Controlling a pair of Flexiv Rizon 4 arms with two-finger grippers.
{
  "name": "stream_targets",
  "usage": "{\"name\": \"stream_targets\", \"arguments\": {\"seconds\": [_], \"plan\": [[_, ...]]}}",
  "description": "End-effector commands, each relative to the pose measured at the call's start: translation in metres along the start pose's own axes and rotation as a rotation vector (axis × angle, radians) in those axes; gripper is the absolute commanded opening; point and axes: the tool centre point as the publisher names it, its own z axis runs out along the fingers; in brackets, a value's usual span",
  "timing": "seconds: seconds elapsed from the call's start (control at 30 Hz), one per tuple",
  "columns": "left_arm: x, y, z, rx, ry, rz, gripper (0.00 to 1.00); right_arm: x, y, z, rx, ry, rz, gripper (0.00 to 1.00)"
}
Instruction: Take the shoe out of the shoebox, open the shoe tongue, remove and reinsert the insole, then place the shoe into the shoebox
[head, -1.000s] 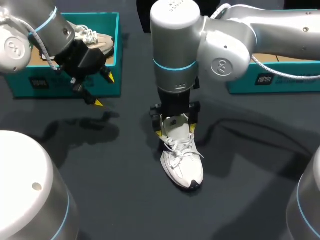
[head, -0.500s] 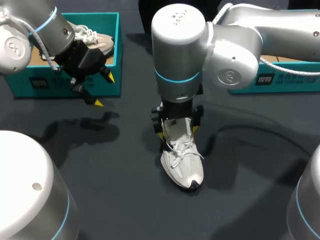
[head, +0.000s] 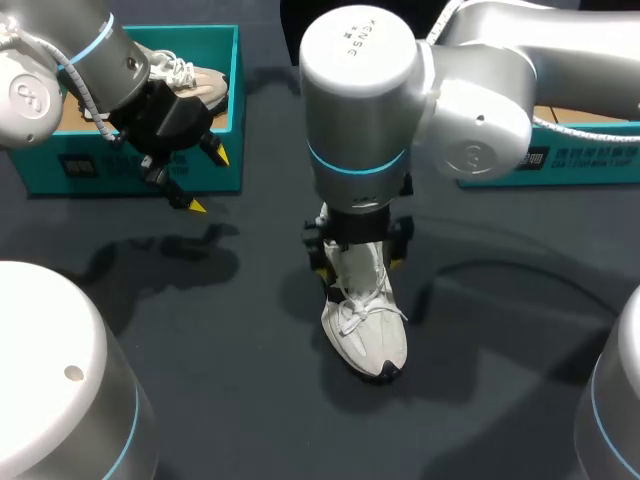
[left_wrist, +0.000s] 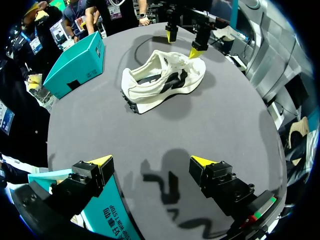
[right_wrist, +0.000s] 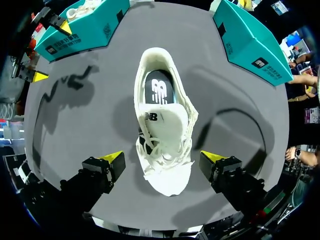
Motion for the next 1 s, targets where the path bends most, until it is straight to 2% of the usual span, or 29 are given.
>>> {"name": "stream_targets", "arguments": {"seconds": [0.03, 0.7, 0.8, 0.87, 1.0], "plan": [[0.000, 0.000, 0.000, -0.003, 0.000, 0.000, 1.00, -0.006, -0.007, -0.001, -0.007, 0.015, 0.006, 1.00], [0.000, 0.000, 0.000, -0.003, 0.000, 0.000, 1.00, 0.003, -0.028, -0.018, -0.041, -0.011, 0.034, 0.98], [0.000, 0.000, 0.000, -0.003, 0.000, 0.000, 1.00, 0.005, -0.023, -0.014, -0.038, -0.017, 0.030, 0.50], [0.000, 0.000, 0.000, -0.003, 0.000, 0.000, 1.00, 0.006, -0.020, -0.012, -0.035, -0.013, 0.021, 0.39], [0.000, 0.000, 0.000, -0.003, 0.000, 0.000, 1.00, 0.007, -0.014, -0.008, -0.035, -0.014, 0.007, 0.36]]}}
